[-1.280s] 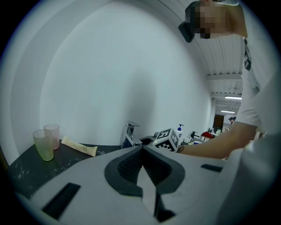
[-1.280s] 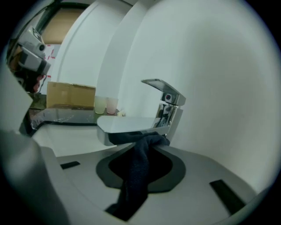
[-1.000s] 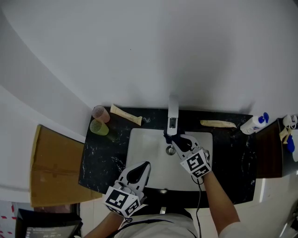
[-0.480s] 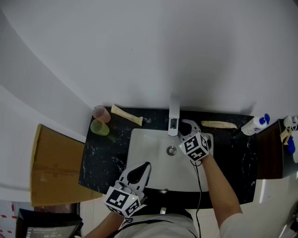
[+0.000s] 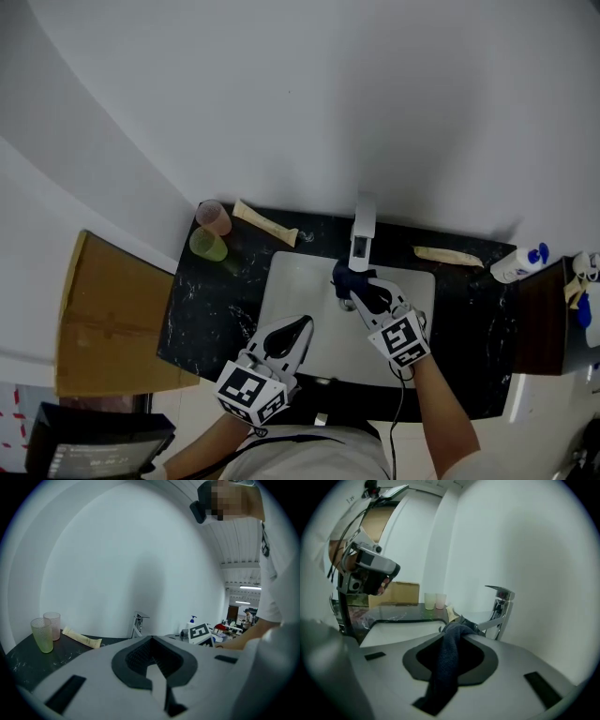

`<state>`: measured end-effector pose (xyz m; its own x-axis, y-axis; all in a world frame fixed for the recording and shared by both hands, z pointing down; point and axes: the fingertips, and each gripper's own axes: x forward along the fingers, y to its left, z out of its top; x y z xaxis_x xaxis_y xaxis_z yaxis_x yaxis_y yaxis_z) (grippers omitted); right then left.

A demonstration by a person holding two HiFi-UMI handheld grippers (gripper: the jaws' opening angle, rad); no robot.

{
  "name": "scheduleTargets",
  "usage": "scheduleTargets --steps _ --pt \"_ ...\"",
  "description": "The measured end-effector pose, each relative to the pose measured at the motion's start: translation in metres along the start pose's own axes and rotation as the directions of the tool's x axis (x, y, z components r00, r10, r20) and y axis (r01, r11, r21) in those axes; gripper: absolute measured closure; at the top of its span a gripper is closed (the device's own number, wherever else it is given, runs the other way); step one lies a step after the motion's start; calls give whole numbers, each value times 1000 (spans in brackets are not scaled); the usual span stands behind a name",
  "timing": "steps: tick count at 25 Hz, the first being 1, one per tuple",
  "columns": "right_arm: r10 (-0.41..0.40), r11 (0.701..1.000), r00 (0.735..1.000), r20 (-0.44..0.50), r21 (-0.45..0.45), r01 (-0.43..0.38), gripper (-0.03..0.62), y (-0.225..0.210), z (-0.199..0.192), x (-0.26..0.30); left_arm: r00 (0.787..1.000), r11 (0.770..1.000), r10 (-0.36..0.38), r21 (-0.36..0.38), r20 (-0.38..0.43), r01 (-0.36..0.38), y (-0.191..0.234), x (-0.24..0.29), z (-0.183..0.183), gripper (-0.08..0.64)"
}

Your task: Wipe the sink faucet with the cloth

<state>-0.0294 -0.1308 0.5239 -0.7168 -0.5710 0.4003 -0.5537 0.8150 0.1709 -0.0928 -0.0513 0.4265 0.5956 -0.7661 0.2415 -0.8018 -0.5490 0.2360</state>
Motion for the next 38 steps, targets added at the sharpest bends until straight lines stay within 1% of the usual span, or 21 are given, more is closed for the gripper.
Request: scheduleTargets --steps 3,5,7,9,12,14,16,18,21,24,26,30,33,36,38 --pt "-25 999 999 -41 -22 25 515 -12 -9 12 1000 1000 -4 0 -4 4 -1 0 0 560" --pt "-59 998 996 -61 -28 57 515 -30 -16 22 1000 1000 0 3 -7 0 0 -1 0 560" --pt "-106 994 992 -66 -39 104 515 -55 -16 30 1000 1000 1 7 -7 -1 1 -1 0 560" --pt "-145 988 985 -92 -71 139 515 -75 -14 38 1000 1000 6 7 -9 -6 4 -3 0 560" --pt "-163 985 980 -112 -84 154 515 -86 -11 44 1000 1000 9 7 -11 -9 4 -5 -1 560" --pt "-146 988 984 -100 -70 139 515 -79 -10 41 1000 1000 9 6 -9 -9 3 -5 0 560" --pt "-106 994 991 -78 -46 102 515 -60 -9 34 1000 1000 10 3 -7 -10 3 -6 0 560" --pt "-73 997 996 -47 -10 73 515 -38 -8 23 1000 1000 9 0 -8 -9 2 -5 -1 560" --pt "-47 998 999 -3 46 48 515 -15 -5 3 1000 1000 4 1 -13 -4 1 -3 -1 560" --pt "-12 998 999 37 57 10 515 2 6 -7 1000 1000 -4 3 -23 4 -1 -1 -1 560" --pt "1 998 999 47 60 -4 515 4 9 -5 999 1000 -5 7 -31 6 -3 2 -1 560" --pt "-24 1000 999 -43 4 24 515 -17 -12 12 999 1000 -9 15 -46 9 -7 6 -2 560" --pt "-28 1000 997 -76 6 28 515 -45 -17 32 999 1000 -6 21 -43 7 -4 6 -6 560" --pt "3 1000 993 -116 8 -2 515 -62 -14 52 999 1000 2 27 -50 -1 -3 8 -4 560" --pt "18 999 989 -149 37 -13 515 -67 -16 60 999 1000 3 27 -51 -2 -3 9 -4 560"
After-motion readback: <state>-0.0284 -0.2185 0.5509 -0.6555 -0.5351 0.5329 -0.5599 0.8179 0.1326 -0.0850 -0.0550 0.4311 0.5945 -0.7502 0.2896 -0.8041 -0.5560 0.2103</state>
